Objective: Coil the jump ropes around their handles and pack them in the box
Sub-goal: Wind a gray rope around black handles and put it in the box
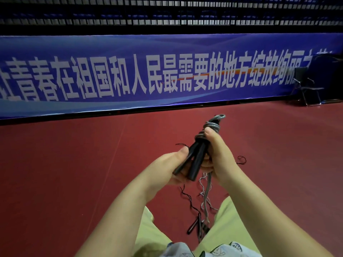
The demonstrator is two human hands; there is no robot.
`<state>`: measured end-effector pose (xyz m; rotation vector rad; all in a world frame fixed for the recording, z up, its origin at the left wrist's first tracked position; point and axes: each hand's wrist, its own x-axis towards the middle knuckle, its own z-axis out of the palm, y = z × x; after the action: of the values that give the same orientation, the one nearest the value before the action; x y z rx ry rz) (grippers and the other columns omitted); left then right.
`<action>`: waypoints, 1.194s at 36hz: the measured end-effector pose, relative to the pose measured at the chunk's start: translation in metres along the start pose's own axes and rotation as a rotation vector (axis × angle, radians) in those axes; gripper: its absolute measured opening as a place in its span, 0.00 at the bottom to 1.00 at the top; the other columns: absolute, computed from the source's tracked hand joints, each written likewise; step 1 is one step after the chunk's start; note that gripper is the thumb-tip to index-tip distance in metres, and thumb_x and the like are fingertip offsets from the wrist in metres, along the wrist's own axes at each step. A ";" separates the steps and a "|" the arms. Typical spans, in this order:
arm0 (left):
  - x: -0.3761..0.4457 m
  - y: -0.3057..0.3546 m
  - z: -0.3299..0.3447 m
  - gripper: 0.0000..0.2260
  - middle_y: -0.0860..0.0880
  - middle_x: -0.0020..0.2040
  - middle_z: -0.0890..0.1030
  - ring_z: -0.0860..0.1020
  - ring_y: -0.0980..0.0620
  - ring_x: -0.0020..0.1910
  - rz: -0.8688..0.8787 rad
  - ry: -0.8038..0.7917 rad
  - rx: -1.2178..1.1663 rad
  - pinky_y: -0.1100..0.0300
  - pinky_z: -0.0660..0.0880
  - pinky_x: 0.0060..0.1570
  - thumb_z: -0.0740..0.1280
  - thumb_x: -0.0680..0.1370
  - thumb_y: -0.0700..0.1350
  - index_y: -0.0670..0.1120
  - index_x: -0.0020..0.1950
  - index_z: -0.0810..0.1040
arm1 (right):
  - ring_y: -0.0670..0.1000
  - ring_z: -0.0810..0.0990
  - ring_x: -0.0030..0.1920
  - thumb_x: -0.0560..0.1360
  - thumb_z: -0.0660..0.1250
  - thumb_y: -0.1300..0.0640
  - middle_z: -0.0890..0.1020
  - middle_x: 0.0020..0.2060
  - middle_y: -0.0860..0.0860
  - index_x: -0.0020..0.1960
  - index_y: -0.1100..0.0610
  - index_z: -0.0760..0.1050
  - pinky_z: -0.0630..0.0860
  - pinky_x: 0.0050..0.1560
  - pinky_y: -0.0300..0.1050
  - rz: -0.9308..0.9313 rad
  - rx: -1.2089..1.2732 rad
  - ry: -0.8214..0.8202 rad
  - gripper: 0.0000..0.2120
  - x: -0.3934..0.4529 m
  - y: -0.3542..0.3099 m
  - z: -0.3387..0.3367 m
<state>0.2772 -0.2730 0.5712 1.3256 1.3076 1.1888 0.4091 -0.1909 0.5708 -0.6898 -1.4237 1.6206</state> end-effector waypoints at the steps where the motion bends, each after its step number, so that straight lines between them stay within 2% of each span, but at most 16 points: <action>1: -0.001 -0.003 0.002 0.27 0.49 0.33 0.80 0.78 0.50 0.34 -0.068 -0.110 -0.191 0.51 0.77 0.46 0.57 0.73 0.67 0.43 0.45 0.78 | 0.47 0.65 0.23 0.67 0.62 0.37 0.69 0.25 0.48 0.36 0.54 0.69 0.57 0.27 0.39 -0.022 0.021 -0.005 0.19 -0.002 0.000 0.000; 3: -0.002 -0.011 0.007 0.35 0.45 0.38 0.82 0.81 0.48 0.36 -0.189 -0.386 -0.485 0.53 0.78 0.44 0.52 0.73 0.70 0.41 0.48 0.80 | 0.47 0.69 0.21 0.61 0.63 0.38 0.73 0.26 0.49 0.39 0.56 0.72 0.62 0.23 0.36 -0.068 0.063 -0.042 0.21 -0.004 -0.001 0.000; 5: 0.000 -0.025 0.012 0.38 0.45 0.42 0.83 0.82 0.48 0.40 -0.225 -0.599 -0.717 0.53 0.77 0.47 0.51 0.72 0.72 0.40 0.52 0.81 | 0.45 0.71 0.20 0.61 0.63 0.40 0.74 0.25 0.48 0.40 0.58 0.73 0.66 0.21 0.36 -0.095 0.083 -0.074 0.21 -0.003 -0.001 0.001; 8: -0.001 -0.031 0.018 0.36 0.48 0.40 0.81 0.79 0.53 0.34 -0.224 -0.736 -0.878 0.59 0.75 0.39 0.52 0.74 0.70 0.39 0.56 0.78 | 0.44 0.73 0.24 0.62 0.62 0.41 0.76 0.27 0.47 0.38 0.56 0.74 0.68 0.28 0.38 -0.101 0.103 -0.101 0.17 -0.001 0.000 0.001; 10: -0.001 -0.028 0.017 0.34 0.50 0.36 0.78 0.71 0.57 0.26 -0.237 -0.775 -0.924 0.63 0.71 0.31 0.51 0.75 0.69 0.41 0.53 0.78 | 0.43 0.70 0.22 0.62 0.62 0.39 0.74 0.26 0.46 0.38 0.55 0.74 0.65 0.24 0.35 -0.095 0.059 -0.122 0.19 -0.002 -0.001 0.000; 12: 0.001 -0.022 0.011 0.31 0.53 0.32 0.76 0.64 0.59 0.23 -0.247 -0.726 -0.862 0.66 0.66 0.26 0.50 0.75 0.68 0.43 0.48 0.78 | 0.43 0.64 0.21 0.63 0.62 0.35 0.70 0.25 0.47 0.39 0.55 0.73 0.59 0.21 0.34 -0.087 0.017 -0.202 0.22 -0.002 -0.004 -0.004; 15: 0.000 -0.009 0.004 0.30 0.53 0.29 0.72 0.62 0.61 0.21 -0.260 -0.519 -0.677 0.66 0.59 0.23 0.51 0.75 0.69 0.45 0.42 0.77 | 0.44 0.58 0.22 0.68 0.58 0.34 0.66 0.25 0.46 0.40 0.56 0.68 0.57 0.22 0.34 -0.062 -0.095 -0.319 0.24 0.001 -0.009 -0.013; 19: -0.002 -0.001 0.002 0.29 0.50 0.29 0.72 0.57 0.59 0.22 -0.224 -0.212 -0.352 0.62 0.52 0.26 0.51 0.72 0.69 0.45 0.41 0.76 | 0.46 0.54 0.26 0.75 0.53 0.36 0.63 0.28 0.47 0.38 0.54 0.66 0.55 0.24 0.36 -0.081 -0.261 -0.326 0.21 0.003 -0.007 -0.021; 23: -0.004 0.001 0.002 0.29 0.50 0.30 0.74 0.60 0.56 0.22 -0.142 0.043 0.009 0.61 0.55 0.27 0.47 0.80 0.64 0.44 0.43 0.77 | 0.47 0.53 0.27 0.80 0.50 0.38 0.59 0.28 0.49 0.35 0.52 0.62 0.49 0.28 0.42 -0.065 -0.378 -0.240 0.22 0.004 0.000 -0.015; 26: -0.003 0.002 0.001 0.28 0.49 0.30 0.74 0.62 0.56 0.21 -0.102 0.115 0.192 0.60 0.59 0.27 0.46 0.81 0.61 0.45 0.42 0.77 | 0.48 0.54 0.26 0.81 0.47 0.40 0.59 0.27 0.49 0.34 0.54 0.64 0.49 0.30 0.46 -0.042 -0.442 -0.207 0.24 0.006 0.004 -0.013; 28: -0.001 0.000 -0.003 0.30 0.51 0.29 0.75 0.65 0.57 0.21 -0.077 0.143 0.306 0.59 0.62 0.30 0.46 0.81 0.63 0.44 0.41 0.78 | 0.47 0.55 0.25 0.78 0.47 0.34 0.60 0.25 0.48 0.34 0.55 0.66 0.50 0.30 0.45 -0.014 -0.457 -0.209 0.27 0.007 0.008 -0.012; 30: 0.002 -0.004 -0.009 0.34 0.52 0.29 0.75 0.67 0.56 0.24 -0.069 0.173 0.410 0.57 0.64 0.34 0.47 0.77 0.68 0.41 0.42 0.79 | 0.47 0.57 0.24 0.70 0.50 0.24 0.62 0.24 0.47 0.31 0.53 0.68 0.53 0.28 0.44 0.057 -0.429 -0.196 0.33 0.007 0.010 -0.011; 32: 0.004 -0.005 -0.013 0.35 0.53 0.29 0.75 0.68 0.55 0.25 -0.073 0.211 0.455 0.56 0.65 0.36 0.48 0.73 0.69 0.40 0.44 0.80 | 0.47 0.60 0.22 0.64 0.51 0.19 0.65 0.23 0.48 0.30 0.53 0.70 0.57 0.27 0.41 0.130 -0.359 -0.185 0.36 0.007 0.012 -0.011; 36: 0.005 0.000 -0.012 0.28 0.51 0.30 0.72 0.69 0.51 0.29 -0.014 0.286 0.596 0.56 0.65 0.37 0.52 0.77 0.66 0.43 0.38 0.75 | 0.48 0.62 0.23 0.63 0.54 0.21 0.66 0.25 0.49 0.36 0.56 0.68 0.60 0.27 0.42 0.151 -0.299 -0.178 0.36 0.005 0.012 -0.009; 39: 0.003 -0.002 -0.007 0.23 0.53 0.32 0.70 0.69 0.53 0.31 0.014 0.316 0.652 0.56 0.65 0.35 0.54 0.73 0.66 0.47 0.38 0.72 | 0.48 0.62 0.24 0.63 0.54 0.25 0.66 0.26 0.49 0.38 0.56 0.68 0.61 0.28 0.42 0.143 -0.305 -0.156 0.33 0.001 0.009 -0.005; 43: 0.000 -0.005 -0.010 0.13 0.56 0.36 0.74 0.73 0.56 0.34 0.059 0.376 0.613 0.58 0.67 0.35 0.63 0.73 0.62 0.54 0.42 0.74 | 0.48 0.65 0.24 0.74 0.52 0.30 0.67 0.27 0.49 0.39 0.56 0.71 0.66 0.30 0.42 0.143 -0.288 -0.111 0.29 -0.001 0.011 0.000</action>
<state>0.2663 -0.2735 0.5675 1.6192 2.0300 1.1572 0.4073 -0.1912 0.5603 -0.8943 -1.7443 1.5984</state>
